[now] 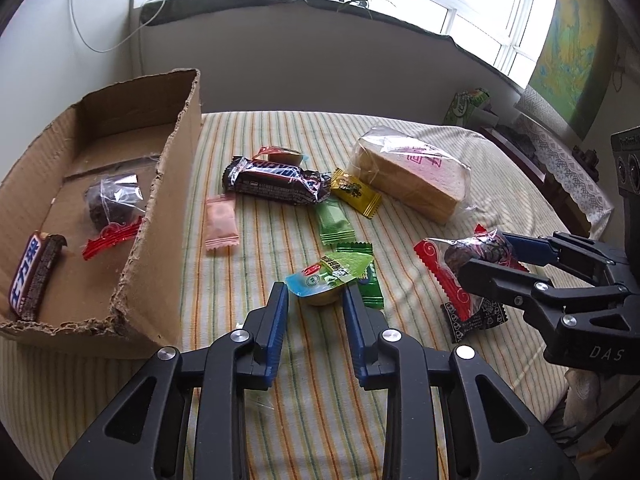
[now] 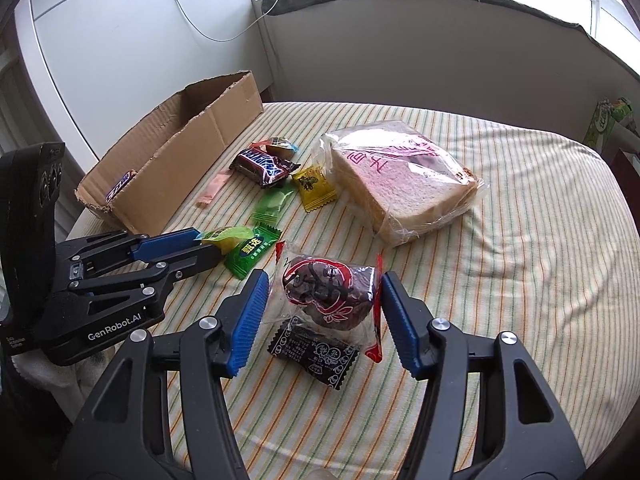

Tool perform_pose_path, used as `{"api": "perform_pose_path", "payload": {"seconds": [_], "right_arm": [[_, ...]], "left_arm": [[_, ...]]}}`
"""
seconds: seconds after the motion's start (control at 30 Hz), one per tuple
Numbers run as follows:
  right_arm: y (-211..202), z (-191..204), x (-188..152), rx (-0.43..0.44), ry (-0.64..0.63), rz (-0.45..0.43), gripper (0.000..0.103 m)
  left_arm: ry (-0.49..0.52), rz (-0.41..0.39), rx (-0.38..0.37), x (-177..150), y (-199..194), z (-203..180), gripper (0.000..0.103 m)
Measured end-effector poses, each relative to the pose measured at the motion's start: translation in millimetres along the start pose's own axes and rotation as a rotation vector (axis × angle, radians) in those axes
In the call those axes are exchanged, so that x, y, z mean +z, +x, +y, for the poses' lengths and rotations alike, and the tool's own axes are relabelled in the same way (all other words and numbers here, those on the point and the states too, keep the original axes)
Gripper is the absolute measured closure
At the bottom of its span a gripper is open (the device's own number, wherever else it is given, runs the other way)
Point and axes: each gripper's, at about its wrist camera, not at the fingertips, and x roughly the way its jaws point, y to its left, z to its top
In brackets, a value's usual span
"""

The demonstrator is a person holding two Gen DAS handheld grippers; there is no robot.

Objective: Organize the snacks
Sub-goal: 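Grasp green-yellow candy with left tool while right tool grasps red-tabbed fruit bag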

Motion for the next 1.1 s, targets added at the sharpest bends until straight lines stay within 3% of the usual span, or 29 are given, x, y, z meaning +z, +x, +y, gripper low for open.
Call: {"api": "perform_pose_path", "payload": {"seconds": [0.27,0.33,0.57,0.63,0.67,0.73,0.8,1.0,1.1], "right_arm": [[2.9,0.7,0.1,0.0,-0.006,0.004,0.043],[4.1,0.3,-0.2,0.0,-0.003,0.007,0.043],[2.5,-2.1,-0.6,0.002,0.002,0.006,0.043],[1.6,-3.6,-0.6,0.002,0.005,0.005,0.043],[1.4,-4.5,-0.5,0.005,0.006,0.006,0.043],[0.7,-4.8,-0.5,0.01,0.009,0.007,0.043],[0.1,-4.4,-0.2,0.015,0.007,0.006,0.043],[-2.0,-6.5,1.6,0.018,0.012,-0.002,0.043],[-5.5,-9.9,1.9,0.016,0.017,-0.009,0.043]], "left_arm": [[0.041,-0.005,-0.007,2.6,6.3,-13.2,0.08],[0.039,-0.005,-0.011,2.4,6.2,-12.9,0.095],[0.056,-0.001,-0.05,1.0,-1.2,-14.6,0.094],[0.041,-0.03,-0.058,2.7,-6.6,-15.5,0.086],[0.036,-0.041,-0.052,4.3,-8.5,-16.3,0.077],[0.03,-0.047,-0.051,8.5,-8.0,-18.4,0.046],[0.026,-0.053,-0.031,13.4,-3.5,-22.4,0.039],[0.004,-0.008,-0.024,21.5,17.8,-24.9,0.041],[0.0,0.008,-0.026,19.3,20.8,-21.1,0.062]]}}
